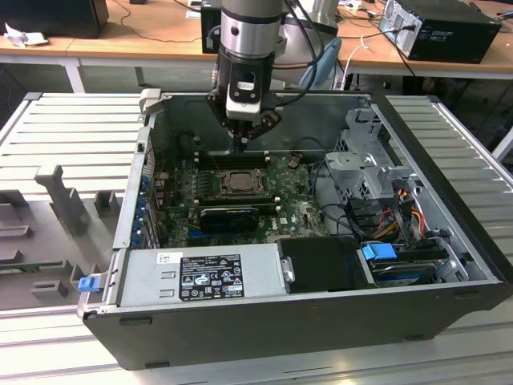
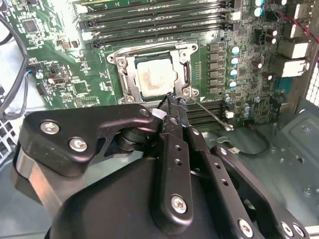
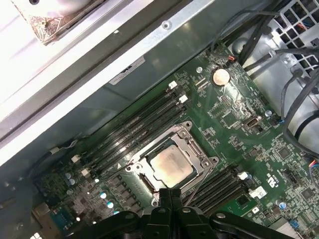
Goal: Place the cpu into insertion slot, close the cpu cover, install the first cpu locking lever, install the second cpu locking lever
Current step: 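Install the first cpu locking lever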
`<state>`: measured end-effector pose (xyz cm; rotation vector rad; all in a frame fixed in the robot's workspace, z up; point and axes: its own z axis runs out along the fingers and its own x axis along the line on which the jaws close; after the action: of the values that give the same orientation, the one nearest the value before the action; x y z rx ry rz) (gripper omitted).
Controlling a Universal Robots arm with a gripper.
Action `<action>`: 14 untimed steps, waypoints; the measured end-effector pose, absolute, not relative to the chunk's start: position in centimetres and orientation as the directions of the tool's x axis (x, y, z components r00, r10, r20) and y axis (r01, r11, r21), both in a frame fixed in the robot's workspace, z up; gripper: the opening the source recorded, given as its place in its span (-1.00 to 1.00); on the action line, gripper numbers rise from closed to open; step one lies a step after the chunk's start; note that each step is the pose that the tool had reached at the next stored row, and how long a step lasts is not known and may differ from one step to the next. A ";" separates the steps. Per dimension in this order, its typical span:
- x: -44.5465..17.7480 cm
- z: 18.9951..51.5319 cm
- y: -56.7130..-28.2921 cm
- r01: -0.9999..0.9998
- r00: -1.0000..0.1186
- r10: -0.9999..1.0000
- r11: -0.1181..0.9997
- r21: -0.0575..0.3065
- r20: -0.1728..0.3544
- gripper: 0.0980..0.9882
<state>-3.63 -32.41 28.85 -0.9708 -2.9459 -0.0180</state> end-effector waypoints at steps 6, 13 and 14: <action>-3.6 28.8 -32.4 0.452 -0.891 0.451 0.892 -0.001 0.041 -0.98; -3.6 28.6 -32.4 0.345 -0.938 0.344 0.939 0.000 0.037 -0.98; -3.7 28.6 -32.4 0.338 -0.941 0.338 0.941 0.002 0.033 -0.98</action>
<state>-3.66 -32.41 28.56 -0.5339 -3.0633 -0.0117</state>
